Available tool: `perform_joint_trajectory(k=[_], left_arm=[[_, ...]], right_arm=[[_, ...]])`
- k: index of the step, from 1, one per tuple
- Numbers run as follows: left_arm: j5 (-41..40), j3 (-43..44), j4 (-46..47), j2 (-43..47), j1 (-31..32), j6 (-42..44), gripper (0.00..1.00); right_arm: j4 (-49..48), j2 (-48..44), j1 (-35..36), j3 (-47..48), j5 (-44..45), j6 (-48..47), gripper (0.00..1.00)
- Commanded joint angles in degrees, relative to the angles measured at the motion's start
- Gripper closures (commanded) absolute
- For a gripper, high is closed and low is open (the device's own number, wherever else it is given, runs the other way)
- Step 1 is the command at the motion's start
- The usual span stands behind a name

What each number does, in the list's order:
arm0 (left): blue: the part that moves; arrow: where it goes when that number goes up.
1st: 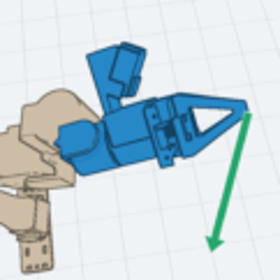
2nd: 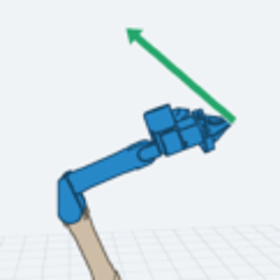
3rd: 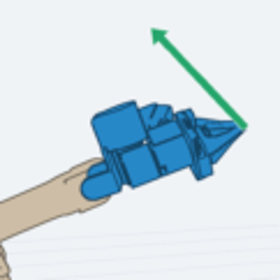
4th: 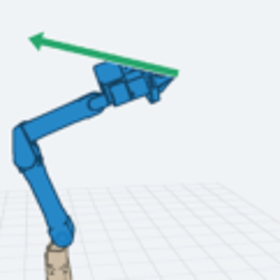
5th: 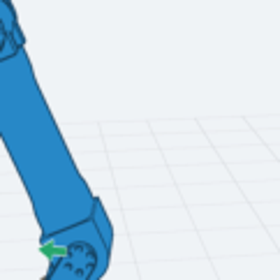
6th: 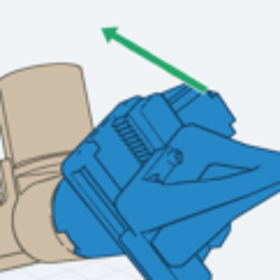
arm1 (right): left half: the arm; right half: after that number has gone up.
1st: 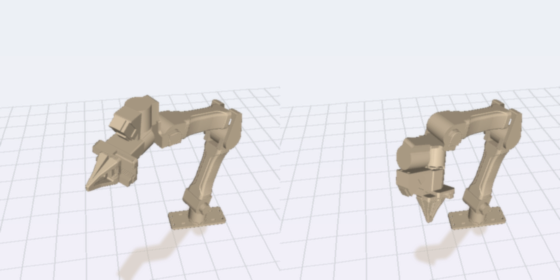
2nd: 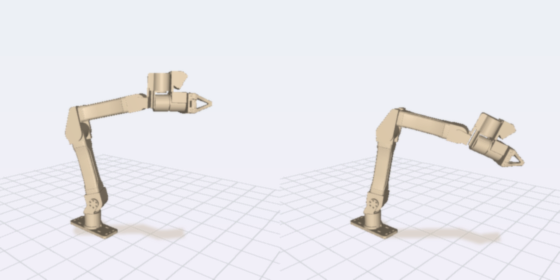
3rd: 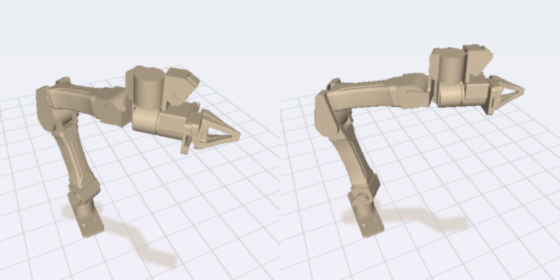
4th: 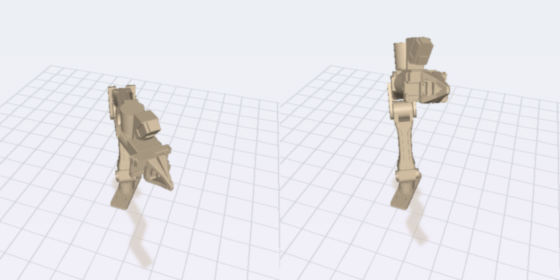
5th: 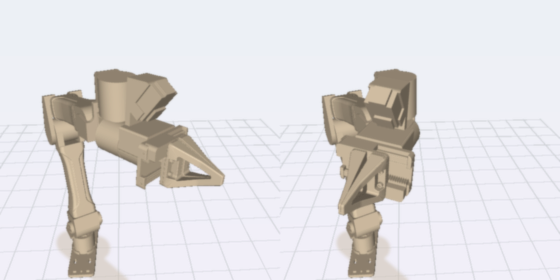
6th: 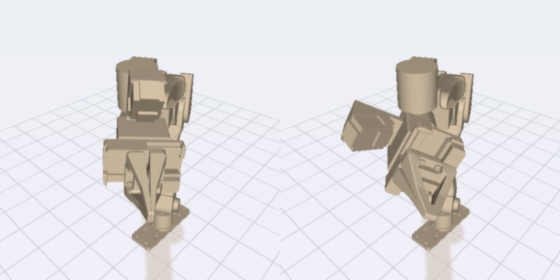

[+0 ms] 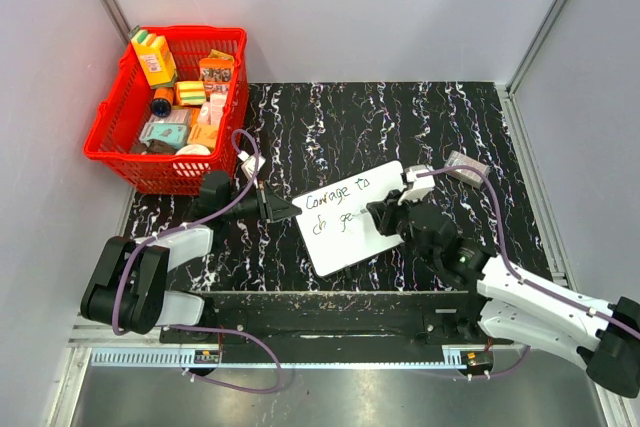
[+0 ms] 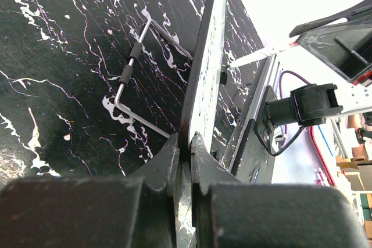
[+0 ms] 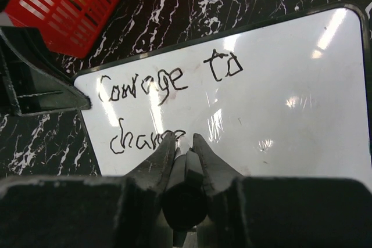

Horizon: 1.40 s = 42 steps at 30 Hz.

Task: Write a sentence on the whiteboard
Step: Write on the whiteboard at the whiteboard stand.

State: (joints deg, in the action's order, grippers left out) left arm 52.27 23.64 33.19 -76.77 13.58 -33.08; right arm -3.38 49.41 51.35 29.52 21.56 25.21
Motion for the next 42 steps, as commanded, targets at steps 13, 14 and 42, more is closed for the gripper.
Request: perform_joint_trajectory(k=[13, 14, 42], left_arm=[[-5.95, 0.36, 1.26, -1.27, -0.66, 6.8, 1.0], [-5.95, 0.36, 1.26, -1.27, -0.66, 6.89, 1.0], [-5.87, 0.27, 1.26, -1.19, -0.66, 6.89, 1.0]], right_arm=[[-0.23, -0.89, -0.9, 3.7, 5.51, -4.03, 1.0], [-0.4, -0.72, -0.9, 3.7, 5.33, -3.94, 1.0], [-0.67, 2.27, -1.69, 2.39, 6.56, -2.89, 1.0]])
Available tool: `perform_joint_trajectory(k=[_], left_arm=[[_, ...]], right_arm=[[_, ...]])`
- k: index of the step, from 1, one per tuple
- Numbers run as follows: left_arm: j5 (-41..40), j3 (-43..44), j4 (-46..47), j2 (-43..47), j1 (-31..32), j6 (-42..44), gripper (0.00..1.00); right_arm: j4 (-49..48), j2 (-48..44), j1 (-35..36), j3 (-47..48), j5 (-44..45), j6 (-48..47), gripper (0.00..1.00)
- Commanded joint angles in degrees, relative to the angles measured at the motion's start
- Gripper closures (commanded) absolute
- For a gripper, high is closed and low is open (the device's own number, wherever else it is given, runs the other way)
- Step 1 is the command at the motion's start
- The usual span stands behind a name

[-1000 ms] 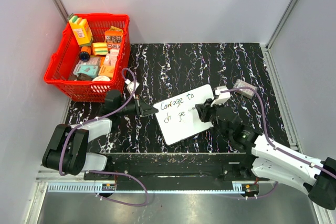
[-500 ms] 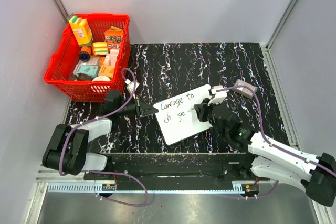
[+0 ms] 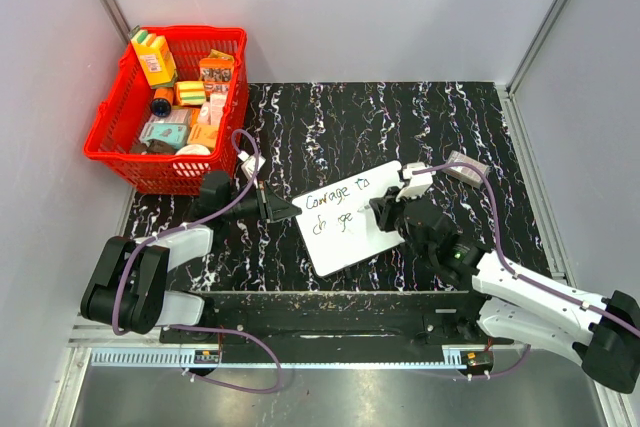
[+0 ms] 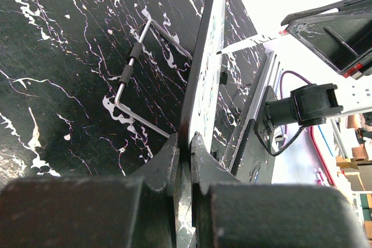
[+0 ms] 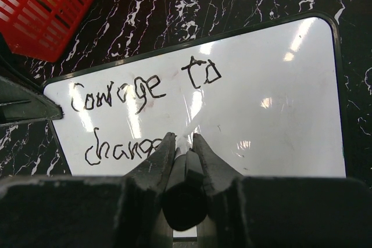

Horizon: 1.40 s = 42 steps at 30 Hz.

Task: Write a sentence on the whiteboard
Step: Write on the whiteboard at the whiteboard stand.

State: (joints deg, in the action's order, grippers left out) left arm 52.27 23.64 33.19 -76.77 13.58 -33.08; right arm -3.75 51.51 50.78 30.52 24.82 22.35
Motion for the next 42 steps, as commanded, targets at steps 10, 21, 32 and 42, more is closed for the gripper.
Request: perform_joint_trajectory(k=[10, 21, 32, 42], left_arm=[[-5.86, 0.27, 1.26, -1.27, -0.49, 6.8, 1.0], [-6.04, 0.27, 1.18, -1.1, -0.58, 6.8, 1.0], [-6.04, 0.36, 1.09, -1.27, -0.58, 6.89, 1.0], [-5.95, 0.36, 1.09, -1.27, -0.49, 6.89, 1.0]], right_arm=[[1.55, -0.18, -2.27, 1.91, 4.89, 0.15, 1.0], [1.55, -4.13, -2.44, 1.82, 3.49, 0.06, 1.0], [-1.96, -1.42, -2.45, 3.84, 1.73, -1.52, 1.0], [-3.63, 0.35, -2.44, 4.46, 0.14, -1.61, 1.0]])
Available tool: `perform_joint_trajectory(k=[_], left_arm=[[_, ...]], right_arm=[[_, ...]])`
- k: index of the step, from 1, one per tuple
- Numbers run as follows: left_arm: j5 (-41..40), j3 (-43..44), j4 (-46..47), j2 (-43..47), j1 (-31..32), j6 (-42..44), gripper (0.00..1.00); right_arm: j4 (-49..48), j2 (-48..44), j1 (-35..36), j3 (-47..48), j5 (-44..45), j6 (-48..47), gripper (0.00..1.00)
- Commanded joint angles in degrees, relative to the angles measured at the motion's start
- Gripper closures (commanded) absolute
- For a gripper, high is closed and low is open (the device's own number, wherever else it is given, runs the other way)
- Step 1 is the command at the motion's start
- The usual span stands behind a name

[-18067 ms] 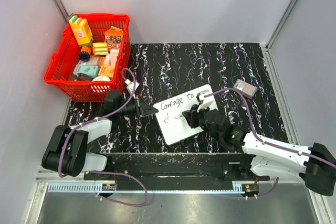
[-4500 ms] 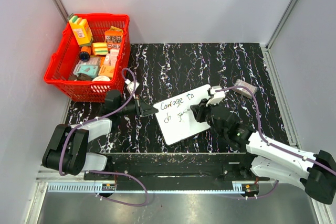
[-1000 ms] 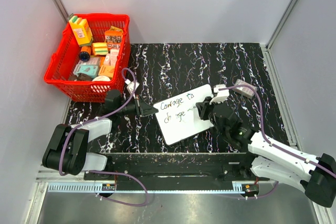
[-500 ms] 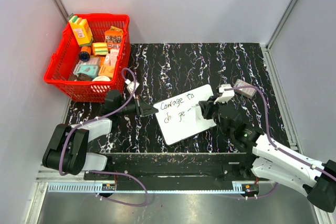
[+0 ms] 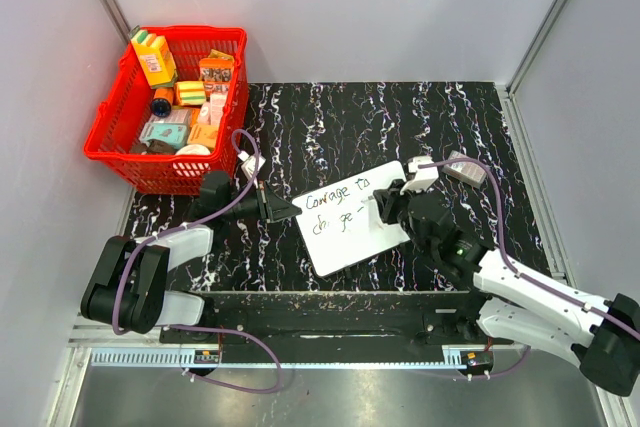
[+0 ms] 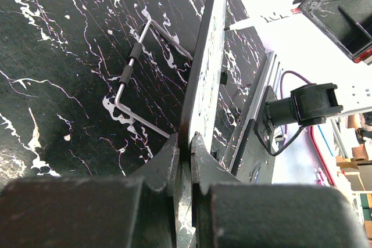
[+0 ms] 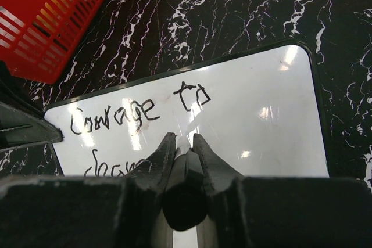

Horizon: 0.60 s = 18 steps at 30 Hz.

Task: Write a sentence on the whiteboard
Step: Write on the whiteboard at the whiteboard stand.

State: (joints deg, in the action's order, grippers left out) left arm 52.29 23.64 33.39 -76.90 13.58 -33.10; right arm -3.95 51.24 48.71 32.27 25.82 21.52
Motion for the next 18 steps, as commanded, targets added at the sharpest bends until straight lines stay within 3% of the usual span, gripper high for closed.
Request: perform_joint_trajectory(k=[1, 18], left_arm=[[-5.97, 0.36, 0.89, -1.06, -0.49, 6.91, 1.0], [-5.97, 0.44, 0.8, -1.14, -0.4, 7.0, 1.0]], right_arm=[[-3.52, 1.13, -0.37, 2.71, -0.95, -0.69, 1.0], [-0.1, 1.93, -0.46, 1.13, -3.15, 1.68, 1.0]])
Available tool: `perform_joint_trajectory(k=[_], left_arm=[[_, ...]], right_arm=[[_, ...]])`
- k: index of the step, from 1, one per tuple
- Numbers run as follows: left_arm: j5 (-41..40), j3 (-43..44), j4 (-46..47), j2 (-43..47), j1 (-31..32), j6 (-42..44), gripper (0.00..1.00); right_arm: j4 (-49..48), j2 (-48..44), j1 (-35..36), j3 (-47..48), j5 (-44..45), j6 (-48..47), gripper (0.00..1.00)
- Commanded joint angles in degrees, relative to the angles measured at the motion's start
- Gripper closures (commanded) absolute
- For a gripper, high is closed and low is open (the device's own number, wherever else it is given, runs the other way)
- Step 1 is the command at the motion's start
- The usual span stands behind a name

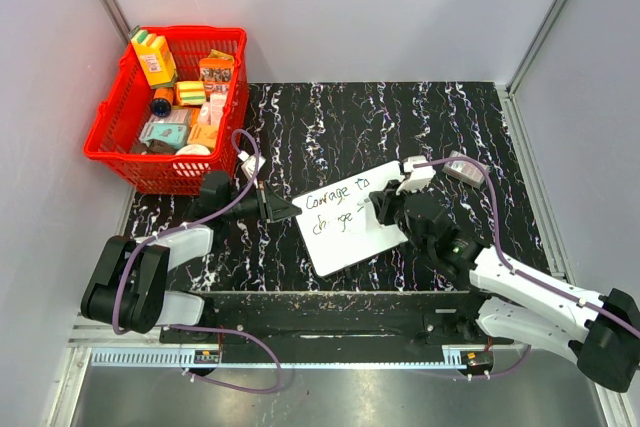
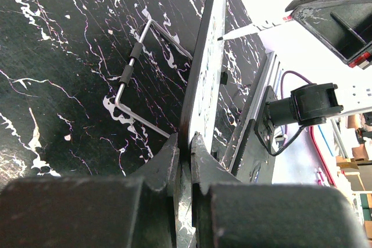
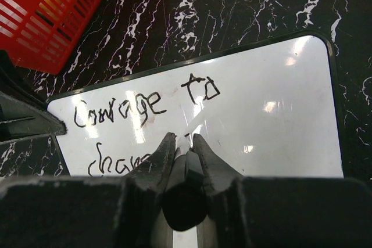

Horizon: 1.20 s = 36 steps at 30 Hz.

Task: Write a sentence on the whiteboard
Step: Write on the whiteboard at the whiteboard stand.

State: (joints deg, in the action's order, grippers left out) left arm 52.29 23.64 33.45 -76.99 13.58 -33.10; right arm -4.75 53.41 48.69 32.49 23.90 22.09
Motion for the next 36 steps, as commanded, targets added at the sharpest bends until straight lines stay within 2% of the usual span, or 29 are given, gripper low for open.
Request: perform_joint_trajectory(k=[1, 14, 22, 36], left_arm=[[-5.97, 0.44, 0.74, -1.06, -0.4, 6.91, 1.0], [-6.15, 0.53, 0.65, -1.06, -0.4, 7.0, 1.0], [-6.06, 0.53, 0.65, -1.06, -0.4, 7.0, 1.0], [-6.15, 0.36, 0.56, -0.88, -0.4, 7.0, 1.0]], right_arm=[[0.88, -0.41, -0.35, 0.73, -1.31, 1.29, 1.0], [2.21, -2.69, -0.43, -0.76, -1.4, 2.26, 1.0], [-0.52, -8.23, -0.43, -1.2, -0.7, 2.17, 1.0], [-1.66, -3.57, -0.35, 0.65, 0.09, 1.38, 1.0]])
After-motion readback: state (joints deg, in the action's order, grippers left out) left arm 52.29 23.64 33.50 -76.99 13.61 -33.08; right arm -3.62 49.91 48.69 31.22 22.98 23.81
